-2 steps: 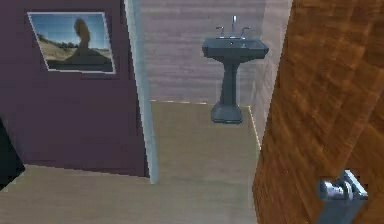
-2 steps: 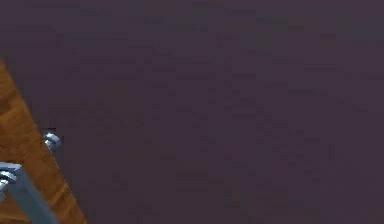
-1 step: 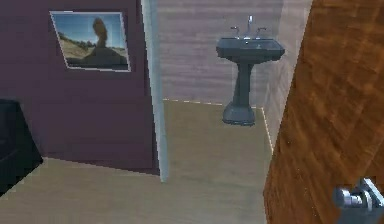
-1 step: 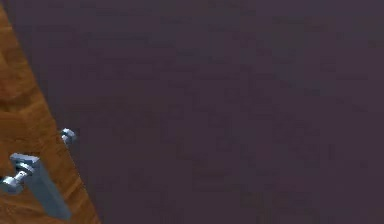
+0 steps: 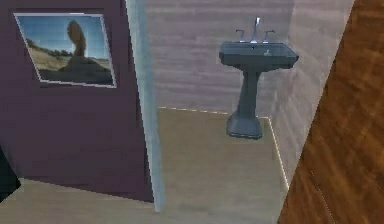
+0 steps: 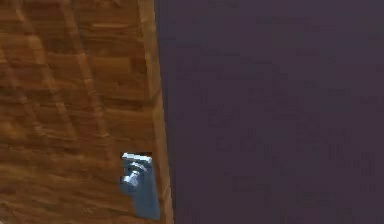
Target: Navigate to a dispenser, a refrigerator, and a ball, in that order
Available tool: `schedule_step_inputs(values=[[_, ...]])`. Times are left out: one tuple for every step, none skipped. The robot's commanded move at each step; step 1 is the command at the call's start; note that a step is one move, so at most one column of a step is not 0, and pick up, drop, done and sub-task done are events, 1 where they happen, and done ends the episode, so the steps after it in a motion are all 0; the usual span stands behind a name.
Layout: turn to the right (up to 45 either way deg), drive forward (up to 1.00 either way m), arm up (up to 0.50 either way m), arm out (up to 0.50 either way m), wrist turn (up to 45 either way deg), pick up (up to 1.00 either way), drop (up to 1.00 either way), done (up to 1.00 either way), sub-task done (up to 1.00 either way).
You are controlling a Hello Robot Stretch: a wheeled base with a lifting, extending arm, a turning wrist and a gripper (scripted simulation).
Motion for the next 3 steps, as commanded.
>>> schedule_step_inputs(values=[[15.0, 0.00, 0.00, 0.00, 0.0, 0.00, 0.00, 0.00, 0.00], [0.0, 1.00, 0.00, 0.00, 0.0, 0.00, 0.00, 0.00, 0.00], [0.0, 0.55, 0.00, 0.00, 0.0, 0.00, 0.00, 0.00, 0.00]])
